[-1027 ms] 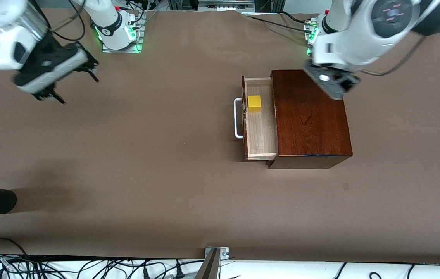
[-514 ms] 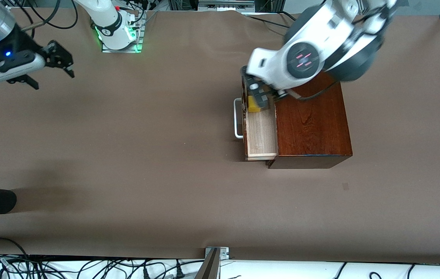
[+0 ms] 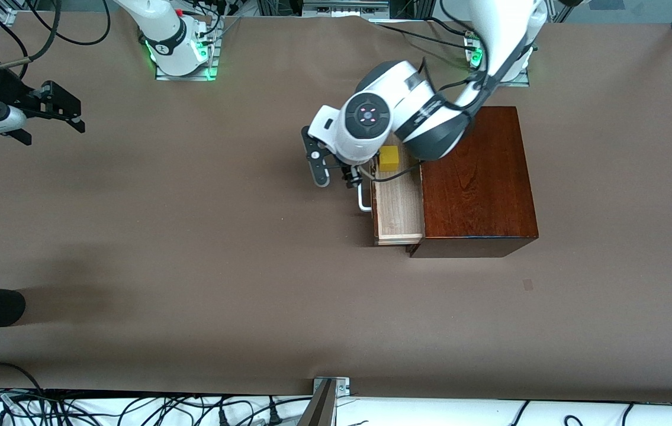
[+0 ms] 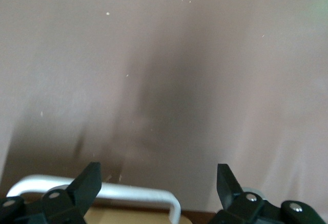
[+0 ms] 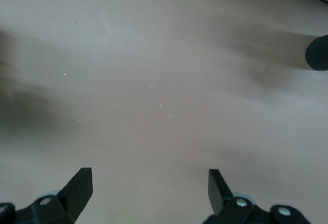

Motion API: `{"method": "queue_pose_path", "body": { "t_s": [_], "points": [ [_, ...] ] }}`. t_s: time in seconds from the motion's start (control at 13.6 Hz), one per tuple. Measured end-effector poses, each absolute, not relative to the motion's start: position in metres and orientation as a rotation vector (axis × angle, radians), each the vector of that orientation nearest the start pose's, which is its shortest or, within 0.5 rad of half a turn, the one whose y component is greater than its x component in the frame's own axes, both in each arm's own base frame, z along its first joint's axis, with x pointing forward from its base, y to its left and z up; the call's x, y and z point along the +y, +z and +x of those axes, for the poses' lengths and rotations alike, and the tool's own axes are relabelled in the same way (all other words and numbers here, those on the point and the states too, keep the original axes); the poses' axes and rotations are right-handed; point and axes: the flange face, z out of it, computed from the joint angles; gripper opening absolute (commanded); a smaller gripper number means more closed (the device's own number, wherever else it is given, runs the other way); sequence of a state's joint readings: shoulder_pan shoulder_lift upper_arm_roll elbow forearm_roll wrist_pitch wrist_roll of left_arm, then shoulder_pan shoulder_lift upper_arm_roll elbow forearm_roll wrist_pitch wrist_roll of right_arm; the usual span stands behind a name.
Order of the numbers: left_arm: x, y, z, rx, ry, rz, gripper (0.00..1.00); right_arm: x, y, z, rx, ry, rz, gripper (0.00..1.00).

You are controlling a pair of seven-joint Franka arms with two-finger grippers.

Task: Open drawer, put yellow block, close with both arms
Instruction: 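Push the drawer front with the left gripper into the box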

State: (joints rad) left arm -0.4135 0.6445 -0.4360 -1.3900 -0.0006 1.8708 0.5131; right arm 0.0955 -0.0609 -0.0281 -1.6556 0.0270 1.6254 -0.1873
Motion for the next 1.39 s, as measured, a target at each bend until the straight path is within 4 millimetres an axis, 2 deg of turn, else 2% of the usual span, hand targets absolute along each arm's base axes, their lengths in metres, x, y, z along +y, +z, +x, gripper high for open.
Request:
{"method": "queue_pose_path", "body": {
  "t_s": [0.22, 0.44, 0.66, 0.88, 1.1, 1.25, 1.39],
  "points": [
    [-0.492, 0.317, 0.51, 2.175, 0.267, -2.534, 1.0, 0.031, 0.623, 0.54, -0.37, -0.054, -3.092, 1.0],
    [-0.491, 0.298, 0.508, 2.209, 0.3, -2.448, 1.0, 0.02, 0.623, 0.541, -0.338, -0.068, -3.095, 1.0],
    [-0.481, 0.281, 0.504, 2.216, 0.419, -2.411, 1.0, 0.018, 0.622, 0.543, -0.332, -0.075, -3.096, 1.0],
    [-0.476, 0.286, 0.505, 2.222, 0.467, -2.395, 1.0, 0.016, 0.621, 0.544, -0.326, -0.073, -3.097, 1.0],
    [-0.46, 0.289, 0.511, 2.232, 0.55, -2.38, 1.0, 0.015, 0.62, 0.545, -0.323, -0.076, -3.098, 1.0],
    [-0.448, 0.29, 0.517, 2.256, 0.594, -2.372, 1.0, 0.013, 0.615, 0.55, -0.318, -0.075, -3.101, 1.0],
    [-0.426, 0.289, 0.524, 2.22, 0.69, -2.373, 1.0, 0.014, 0.609, 0.557, -0.317, -0.068, -3.102, 1.0]
  ]
}}
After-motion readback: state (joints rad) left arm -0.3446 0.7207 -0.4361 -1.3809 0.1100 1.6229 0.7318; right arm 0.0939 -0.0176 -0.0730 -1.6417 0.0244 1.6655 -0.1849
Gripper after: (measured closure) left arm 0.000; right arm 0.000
